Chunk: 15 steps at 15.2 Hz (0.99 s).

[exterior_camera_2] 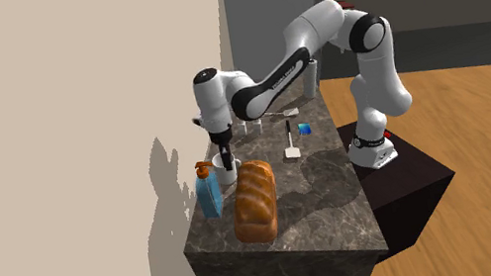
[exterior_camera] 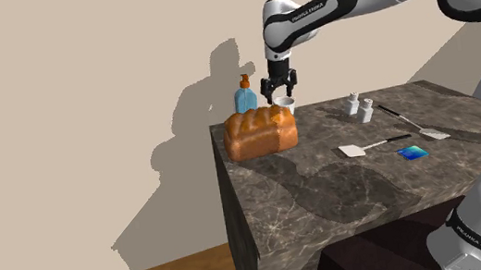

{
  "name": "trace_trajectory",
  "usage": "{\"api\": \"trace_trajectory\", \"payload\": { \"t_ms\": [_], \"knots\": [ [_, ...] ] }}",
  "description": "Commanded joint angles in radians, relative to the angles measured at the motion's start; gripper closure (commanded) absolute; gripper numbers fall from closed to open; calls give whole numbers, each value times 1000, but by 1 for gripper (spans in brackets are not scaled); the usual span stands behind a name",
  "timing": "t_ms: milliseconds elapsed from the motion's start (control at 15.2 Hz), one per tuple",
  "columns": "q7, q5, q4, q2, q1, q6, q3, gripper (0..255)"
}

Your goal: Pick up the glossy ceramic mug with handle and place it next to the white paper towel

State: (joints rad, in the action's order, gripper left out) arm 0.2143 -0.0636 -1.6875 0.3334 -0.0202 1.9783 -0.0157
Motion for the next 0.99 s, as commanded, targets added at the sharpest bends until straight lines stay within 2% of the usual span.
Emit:
{"api": "trace_trajectory", "payload": {
  "t_ms": [0, 528, 924],
  "knots": [
    [-2, 5, 87, 81, -3, -7, 1, 0],
    [-1, 4, 37, 118, -5, 81, 2, 0],
    [-1, 4, 37, 118, -5, 81, 2, 0]
  ]
}}
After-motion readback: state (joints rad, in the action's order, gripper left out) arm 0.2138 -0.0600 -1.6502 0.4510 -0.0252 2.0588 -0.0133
